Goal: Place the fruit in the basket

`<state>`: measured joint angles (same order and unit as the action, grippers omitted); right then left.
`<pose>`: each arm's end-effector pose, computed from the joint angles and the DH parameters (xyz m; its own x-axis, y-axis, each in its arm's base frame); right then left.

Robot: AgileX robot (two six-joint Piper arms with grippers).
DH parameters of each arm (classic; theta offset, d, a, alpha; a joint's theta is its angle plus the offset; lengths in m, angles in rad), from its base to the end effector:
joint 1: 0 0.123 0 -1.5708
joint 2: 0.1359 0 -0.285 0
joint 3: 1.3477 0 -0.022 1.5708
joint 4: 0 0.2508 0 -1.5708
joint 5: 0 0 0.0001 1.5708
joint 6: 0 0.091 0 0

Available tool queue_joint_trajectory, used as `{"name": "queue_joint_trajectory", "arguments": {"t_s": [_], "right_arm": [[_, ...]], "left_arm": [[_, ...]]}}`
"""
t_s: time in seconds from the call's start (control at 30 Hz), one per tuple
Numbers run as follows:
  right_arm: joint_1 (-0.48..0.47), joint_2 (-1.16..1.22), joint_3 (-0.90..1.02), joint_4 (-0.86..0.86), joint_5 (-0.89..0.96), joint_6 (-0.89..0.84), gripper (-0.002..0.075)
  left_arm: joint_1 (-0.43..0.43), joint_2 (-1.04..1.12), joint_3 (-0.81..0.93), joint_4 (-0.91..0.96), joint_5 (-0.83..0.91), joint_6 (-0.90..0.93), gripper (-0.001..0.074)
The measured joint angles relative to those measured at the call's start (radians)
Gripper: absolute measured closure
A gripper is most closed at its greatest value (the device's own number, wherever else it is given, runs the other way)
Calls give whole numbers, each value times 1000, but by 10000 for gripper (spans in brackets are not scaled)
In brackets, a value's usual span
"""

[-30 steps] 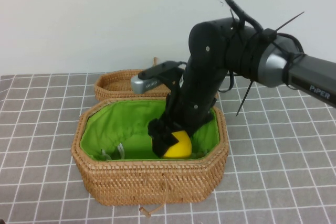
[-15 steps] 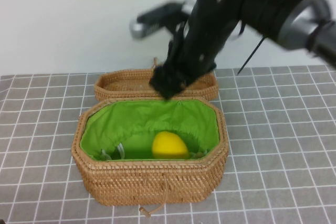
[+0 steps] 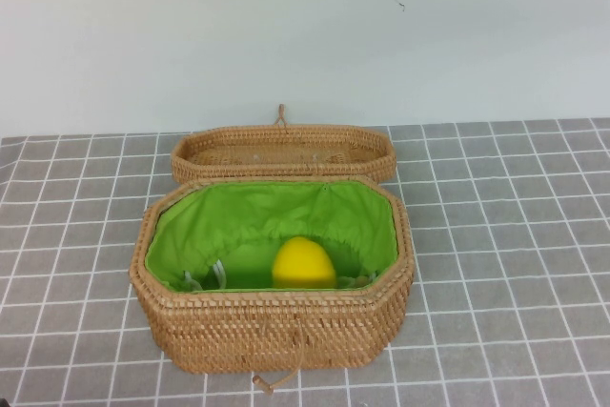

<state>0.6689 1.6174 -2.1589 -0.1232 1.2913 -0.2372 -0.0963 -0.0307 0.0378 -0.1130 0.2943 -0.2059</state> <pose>0.2522 0.1856 0.5130 -0.3183 -0.5909 -0.7413 -0.6518 0.7042 -0.2815 0.0532 -0.0081 0.1756 -0.2391 -0.2871 -0.9276 0.0568 0.9495 -0.3086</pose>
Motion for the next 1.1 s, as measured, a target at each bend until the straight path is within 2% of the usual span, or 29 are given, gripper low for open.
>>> {"name": "queue_joint_trajectory", "arguments": {"t_s": [0.2,0.43,0.5,0.77,1.0,1.1], "right_arm": [[0,-227,216,-3,-19,-13,726],[0,-482,671,-37,-255,-13,726],[0,-522,732,-29,-249,-9,726],[0,-536,775,26,12,35,726],[0,-534,776,19,12,27,727],[-43,-594,778,20,-49,-81,728]], "left_arm": [[0,2,0,0,0,0,734],[0,4,0,0,2,0,734],[0,4,0,0,2,0,735],[0,4,0,0,2,0,734],[0,4,0,0,2,0,734],[0,4,0,5,2,0,734]]}}
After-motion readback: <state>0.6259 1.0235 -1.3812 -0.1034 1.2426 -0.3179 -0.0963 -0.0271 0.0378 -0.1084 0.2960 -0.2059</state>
